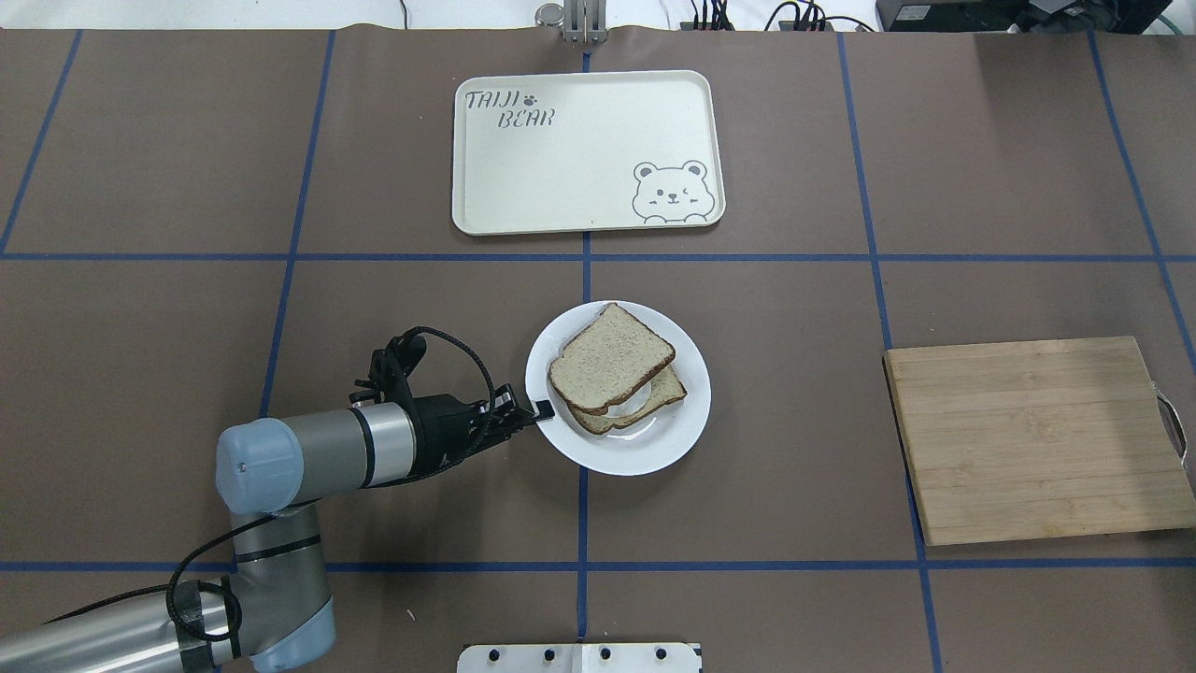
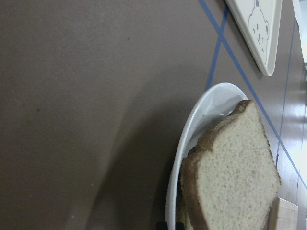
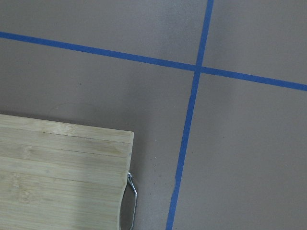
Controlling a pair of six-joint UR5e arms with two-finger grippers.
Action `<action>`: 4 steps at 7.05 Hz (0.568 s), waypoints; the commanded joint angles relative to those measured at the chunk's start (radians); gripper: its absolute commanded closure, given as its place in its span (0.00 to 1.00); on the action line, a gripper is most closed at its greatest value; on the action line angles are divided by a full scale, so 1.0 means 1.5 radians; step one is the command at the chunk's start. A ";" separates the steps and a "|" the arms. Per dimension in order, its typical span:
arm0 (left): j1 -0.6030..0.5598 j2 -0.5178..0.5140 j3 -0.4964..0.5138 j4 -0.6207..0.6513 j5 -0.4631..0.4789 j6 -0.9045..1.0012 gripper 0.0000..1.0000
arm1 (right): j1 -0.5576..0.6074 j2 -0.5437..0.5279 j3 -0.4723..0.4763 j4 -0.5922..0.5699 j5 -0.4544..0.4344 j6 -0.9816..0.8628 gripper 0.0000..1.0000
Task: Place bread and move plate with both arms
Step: 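Slide the plate with the left gripper onto the bear tray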
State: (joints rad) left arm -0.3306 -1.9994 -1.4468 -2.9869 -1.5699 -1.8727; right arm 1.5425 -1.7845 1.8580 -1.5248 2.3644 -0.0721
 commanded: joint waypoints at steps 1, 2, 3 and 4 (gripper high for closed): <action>-0.008 -0.003 -0.004 -0.075 0.001 -0.044 1.00 | 0.000 0.000 0.000 0.000 0.000 0.000 0.00; -0.024 -0.004 -0.005 -0.091 0.004 -0.062 1.00 | 0.000 0.000 0.000 0.000 0.000 0.000 0.00; -0.032 -0.016 -0.004 -0.089 0.065 -0.066 1.00 | 0.000 0.000 0.000 0.000 0.000 0.000 0.00; -0.039 -0.037 -0.002 -0.082 0.141 -0.092 1.00 | 0.000 0.000 0.000 0.000 0.000 0.000 0.00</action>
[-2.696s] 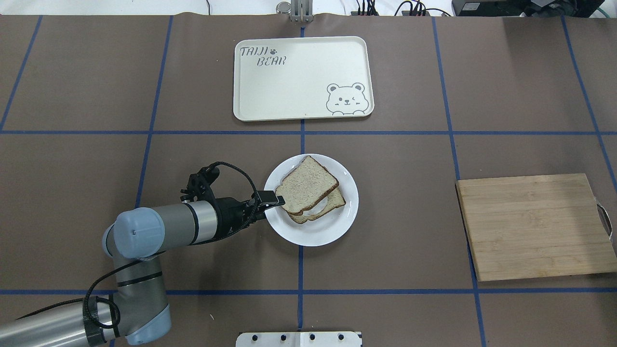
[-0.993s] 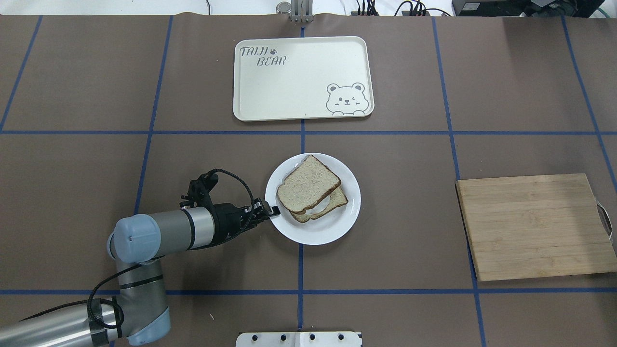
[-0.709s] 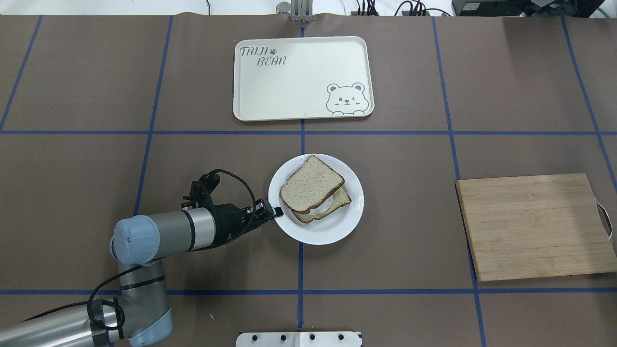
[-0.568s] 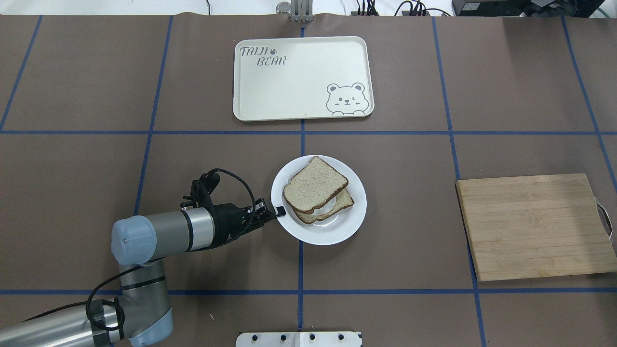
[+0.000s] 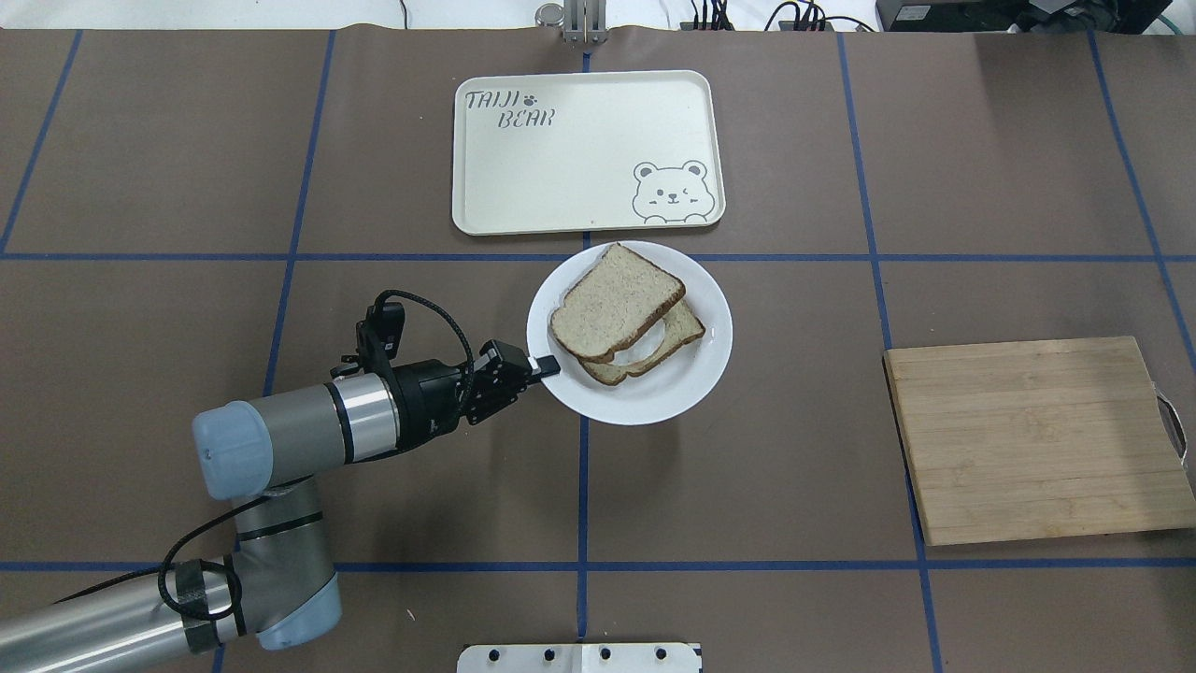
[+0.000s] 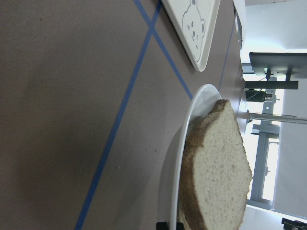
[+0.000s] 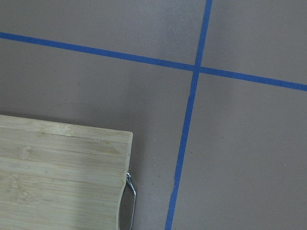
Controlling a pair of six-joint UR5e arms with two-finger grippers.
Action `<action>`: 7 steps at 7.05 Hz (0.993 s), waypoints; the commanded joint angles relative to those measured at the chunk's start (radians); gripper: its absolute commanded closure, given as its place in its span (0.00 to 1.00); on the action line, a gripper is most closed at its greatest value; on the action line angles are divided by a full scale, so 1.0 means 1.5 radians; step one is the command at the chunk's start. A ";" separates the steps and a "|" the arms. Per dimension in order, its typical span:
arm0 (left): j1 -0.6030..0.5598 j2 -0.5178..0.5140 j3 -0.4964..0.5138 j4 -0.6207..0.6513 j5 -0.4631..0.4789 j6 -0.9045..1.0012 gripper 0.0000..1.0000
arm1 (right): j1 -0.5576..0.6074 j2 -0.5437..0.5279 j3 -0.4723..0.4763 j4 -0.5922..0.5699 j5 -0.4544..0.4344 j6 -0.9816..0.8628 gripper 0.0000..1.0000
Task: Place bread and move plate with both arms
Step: 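Slide the plate with the left gripper onto the bear tray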
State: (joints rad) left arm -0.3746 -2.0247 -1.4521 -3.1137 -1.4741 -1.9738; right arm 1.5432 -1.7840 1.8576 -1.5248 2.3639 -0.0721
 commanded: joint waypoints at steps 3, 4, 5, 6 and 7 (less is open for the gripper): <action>-0.101 -0.103 0.020 0.214 0.083 -0.102 1.00 | 0.000 0.001 -0.005 0.001 0.000 0.000 0.00; -0.122 -0.142 0.087 0.225 0.083 -0.106 1.00 | 0.000 0.001 -0.006 0.001 0.000 0.000 0.00; -0.140 -0.195 0.183 0.227 0.083 -0.108 1.00 | 0.000 0.001 -0.006 0.001 0.000 0.000 0.00; -0.151 -0.228 0.253 0.236 0.083 -0.107 1.00 | 0.000 0.001 -0.005 0.001 0.000 0.000 0.00; -0.152 -0.251 0.295 0.252 0.084 -0.107 1.00 | 0.000 0.001 -0.006 0.001 -0.001 0.000 0.00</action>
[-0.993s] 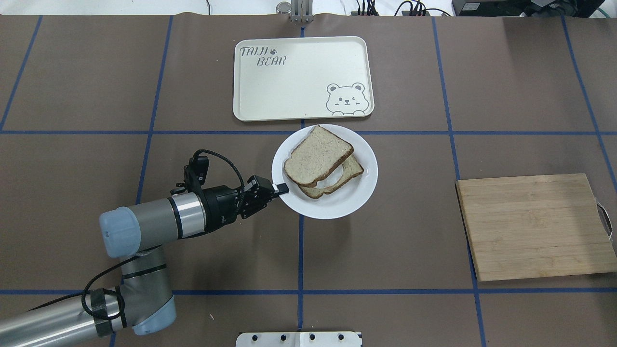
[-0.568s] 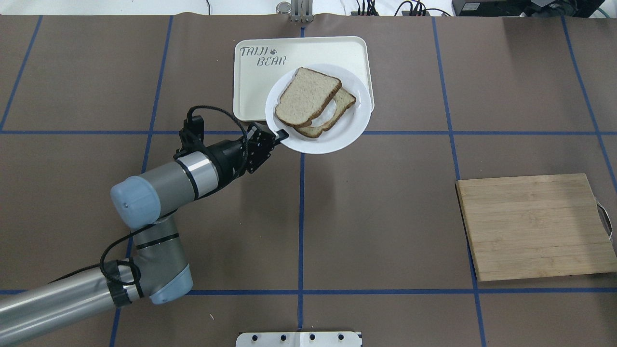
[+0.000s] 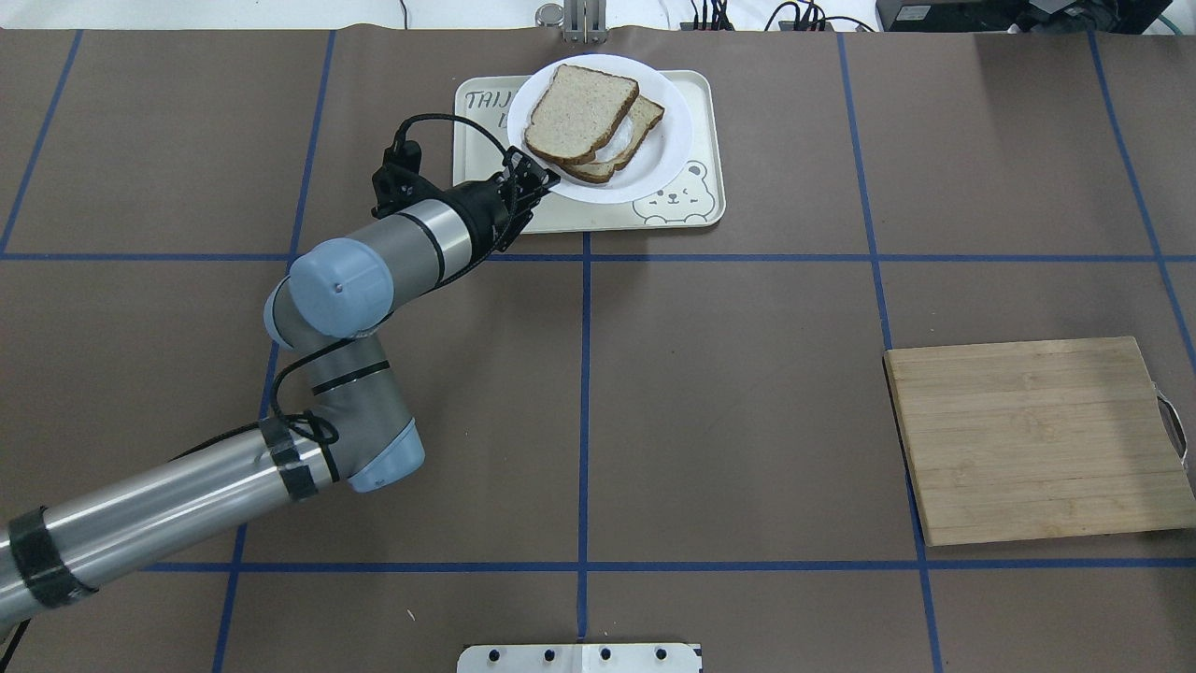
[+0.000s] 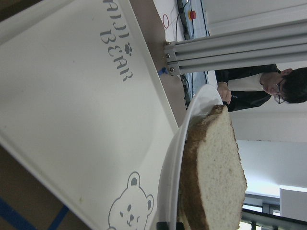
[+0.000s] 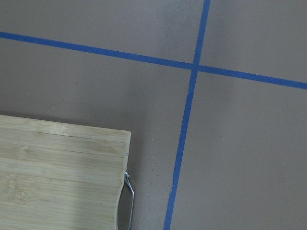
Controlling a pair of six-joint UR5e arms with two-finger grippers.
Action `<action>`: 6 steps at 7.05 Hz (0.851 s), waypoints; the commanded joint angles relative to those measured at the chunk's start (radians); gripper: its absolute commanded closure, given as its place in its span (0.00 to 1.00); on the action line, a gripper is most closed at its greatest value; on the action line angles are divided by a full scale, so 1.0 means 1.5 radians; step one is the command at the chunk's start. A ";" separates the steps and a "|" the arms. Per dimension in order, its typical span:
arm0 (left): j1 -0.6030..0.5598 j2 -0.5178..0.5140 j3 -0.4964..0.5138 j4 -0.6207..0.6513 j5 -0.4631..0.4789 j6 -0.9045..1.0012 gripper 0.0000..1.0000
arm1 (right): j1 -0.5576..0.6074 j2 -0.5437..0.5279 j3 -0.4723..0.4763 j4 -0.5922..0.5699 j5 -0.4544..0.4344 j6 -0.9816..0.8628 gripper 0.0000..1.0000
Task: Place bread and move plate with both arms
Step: 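Slide the plate with the left gripper onto the bear tray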
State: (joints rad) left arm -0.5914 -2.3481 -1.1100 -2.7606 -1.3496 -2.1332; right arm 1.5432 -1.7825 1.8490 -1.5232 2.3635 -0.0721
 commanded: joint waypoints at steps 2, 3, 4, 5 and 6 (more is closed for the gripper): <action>-0.005 -0.065 0.118 0.027 0.007 0.008 1.00 | 0.000 0.000 0.000 0.000 -0.001 0.000 0.00; 0.001 -0.065 0.122 0.031 0.007 0.028 1.00 | 0.000 0.000 0.000 0.000 -0.001 -0.001 0.00; 0.006 -0.065 0.121 0.031 0.007 0.063 0.69 | 0.000 0.000 0.000 0.000 -0.001 0.000 0.00; 0.011 -0.062 0.114 0.041 0.005 0.099 0.02 | 0.000 0.000 0.000 0.000 -0.001 -0.001 0.00; 0.017 -0.051 0.087 0.076 0.003 0.159 0.01 | 0.000 0.000 0.000 0.000 -0.001 -0.001 0.00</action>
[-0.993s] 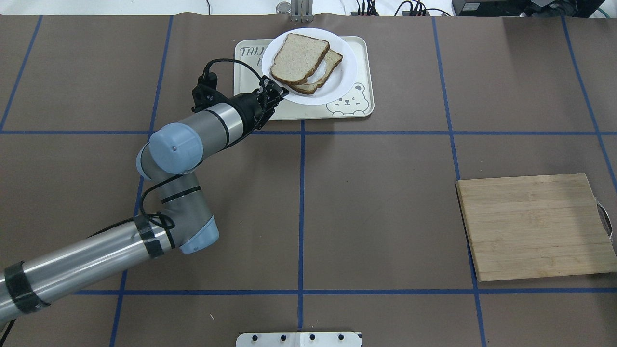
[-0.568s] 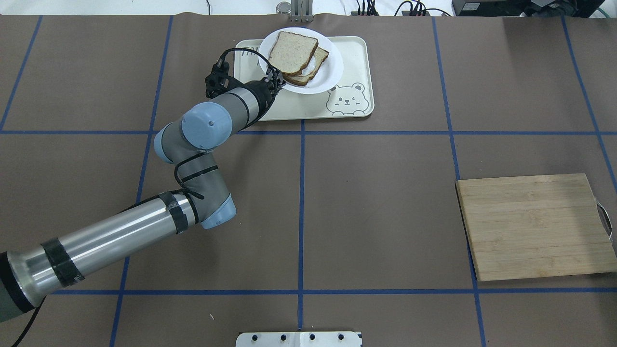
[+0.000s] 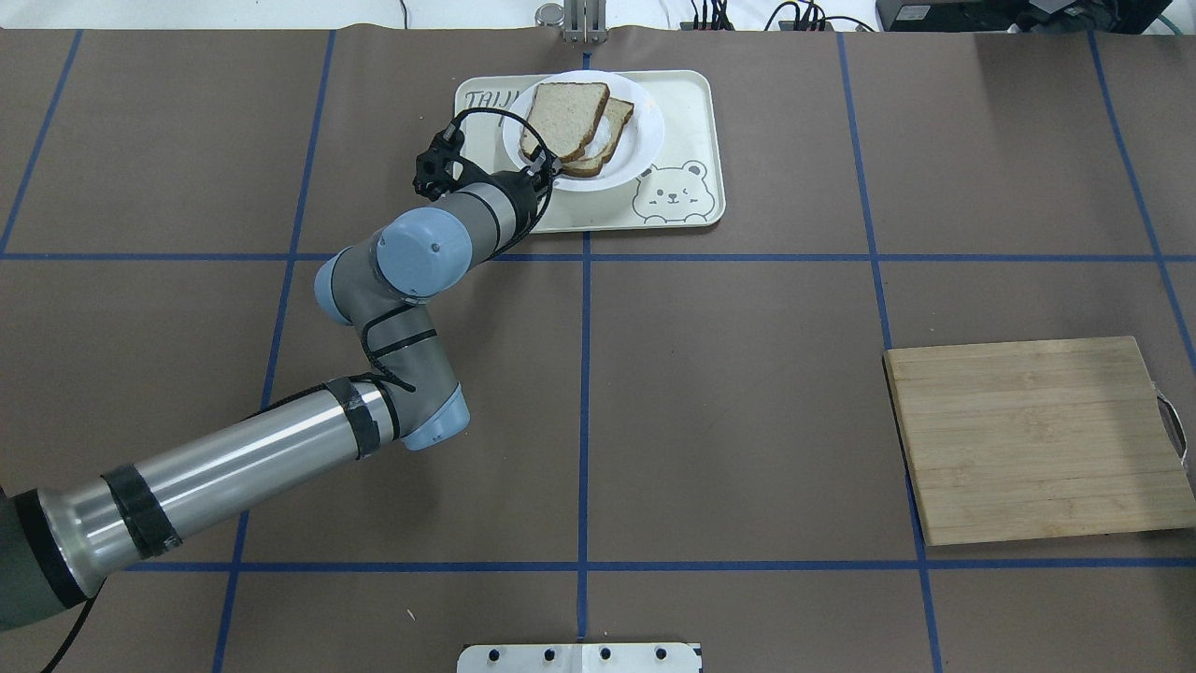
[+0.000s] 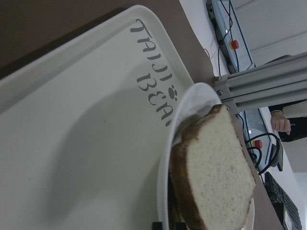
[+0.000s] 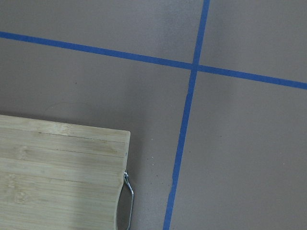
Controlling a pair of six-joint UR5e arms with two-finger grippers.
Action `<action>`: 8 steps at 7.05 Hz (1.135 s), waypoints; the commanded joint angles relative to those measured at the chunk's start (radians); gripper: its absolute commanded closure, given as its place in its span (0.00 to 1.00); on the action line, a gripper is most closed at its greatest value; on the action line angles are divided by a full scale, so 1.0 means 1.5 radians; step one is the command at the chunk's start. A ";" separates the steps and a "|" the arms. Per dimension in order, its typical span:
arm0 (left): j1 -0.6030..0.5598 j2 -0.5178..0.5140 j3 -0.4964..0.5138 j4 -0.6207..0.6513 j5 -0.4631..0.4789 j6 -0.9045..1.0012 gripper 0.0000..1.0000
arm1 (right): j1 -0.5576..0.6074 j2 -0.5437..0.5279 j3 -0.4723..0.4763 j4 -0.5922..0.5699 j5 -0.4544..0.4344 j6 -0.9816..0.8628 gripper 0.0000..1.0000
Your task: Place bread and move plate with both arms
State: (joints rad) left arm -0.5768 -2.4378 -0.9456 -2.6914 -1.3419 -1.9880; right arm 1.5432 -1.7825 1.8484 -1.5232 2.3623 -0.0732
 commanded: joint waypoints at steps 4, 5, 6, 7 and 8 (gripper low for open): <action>-0.020 0.148 -0.333 0.246 -0.158 0.253 0.01 | 0.003 -0.002 0.000 -0.002 -0.003 0.000 0.00; -0.037 0.184 -0.432 0.364 -0.197 0.380 0.01 | 0.008 -0.003 0.000 -0.002 -0.003 0.000 0.00; -0.062 0.228 -0.521 0.477 -0.217 0.516 0.01 | 0.012 -0.005 -0.001 -0.004 -0.004 0.000 0.00; -0.094 0.263 -0.585 0.569 -0.220 0.652 0.01 | 0.014 -0.008 -0.001 -0.004 -0.004 -0.001 0.00; -0.147 0.290 -0.608 0.628 -0.276 0.767 0.01 | 0.015 -0.012 -0.001 -0.004 -0.004 -0.001 0.00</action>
State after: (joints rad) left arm -0.7178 -2.0584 -1.7827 -1.8821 -1.6855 -1.0566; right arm 1.5631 -1.7944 1.8472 -1.5290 2.3564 -0.0747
